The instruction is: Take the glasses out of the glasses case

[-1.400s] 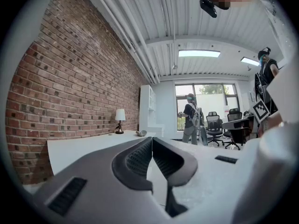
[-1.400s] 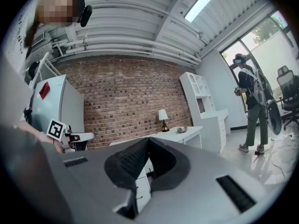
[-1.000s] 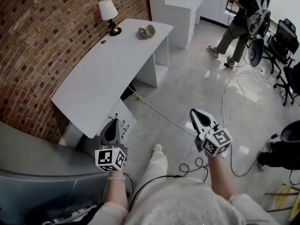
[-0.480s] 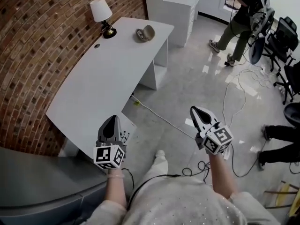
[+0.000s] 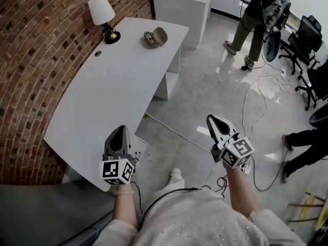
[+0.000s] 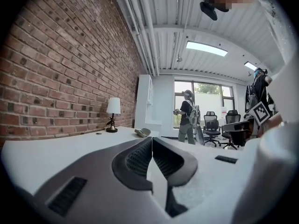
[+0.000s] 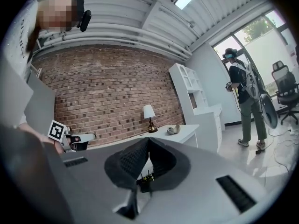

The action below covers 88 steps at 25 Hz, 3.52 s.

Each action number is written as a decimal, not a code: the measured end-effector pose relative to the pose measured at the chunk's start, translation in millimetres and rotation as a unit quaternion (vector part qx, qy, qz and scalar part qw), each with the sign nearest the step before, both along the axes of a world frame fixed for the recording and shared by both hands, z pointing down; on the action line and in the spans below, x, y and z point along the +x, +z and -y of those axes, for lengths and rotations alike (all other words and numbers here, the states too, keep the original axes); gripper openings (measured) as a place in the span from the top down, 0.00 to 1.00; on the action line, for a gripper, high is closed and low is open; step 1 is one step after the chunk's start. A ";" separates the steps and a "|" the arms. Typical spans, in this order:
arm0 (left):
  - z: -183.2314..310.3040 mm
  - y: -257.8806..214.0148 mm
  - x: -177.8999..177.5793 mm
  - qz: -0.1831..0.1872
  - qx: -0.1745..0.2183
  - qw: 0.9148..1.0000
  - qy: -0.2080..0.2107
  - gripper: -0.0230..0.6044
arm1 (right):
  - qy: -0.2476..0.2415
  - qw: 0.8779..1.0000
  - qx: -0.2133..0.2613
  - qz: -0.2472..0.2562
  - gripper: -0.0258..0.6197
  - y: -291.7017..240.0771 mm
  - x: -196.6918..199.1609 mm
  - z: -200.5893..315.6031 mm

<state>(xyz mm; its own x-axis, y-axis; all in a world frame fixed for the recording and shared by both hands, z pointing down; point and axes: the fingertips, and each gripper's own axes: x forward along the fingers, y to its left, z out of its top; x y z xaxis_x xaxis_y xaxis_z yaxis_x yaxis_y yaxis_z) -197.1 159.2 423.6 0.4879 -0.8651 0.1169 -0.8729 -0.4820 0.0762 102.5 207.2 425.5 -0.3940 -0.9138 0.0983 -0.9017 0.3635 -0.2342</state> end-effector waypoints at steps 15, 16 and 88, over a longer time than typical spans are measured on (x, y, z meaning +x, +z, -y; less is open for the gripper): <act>21.7 22.5 -17.1 -0.007 -0.022 1.000 -0.012 0.95 | 0.009 0.998 -0.042 0.036 0.77 25.4 -0.5 41.6; 25.6 22.3 -20.7 -0.007 -0.021 1.000 -0.017 0.95 | 0.008 0.998 -0.040 0.037 0.76 24.6 -1.2 48.6; 444.1 4.6 44.1 0.002 0.022 0.996 -0.086 0.95 | -0.124 0.985 -0.095 0.071 0.77 51.8 -16.1 518.6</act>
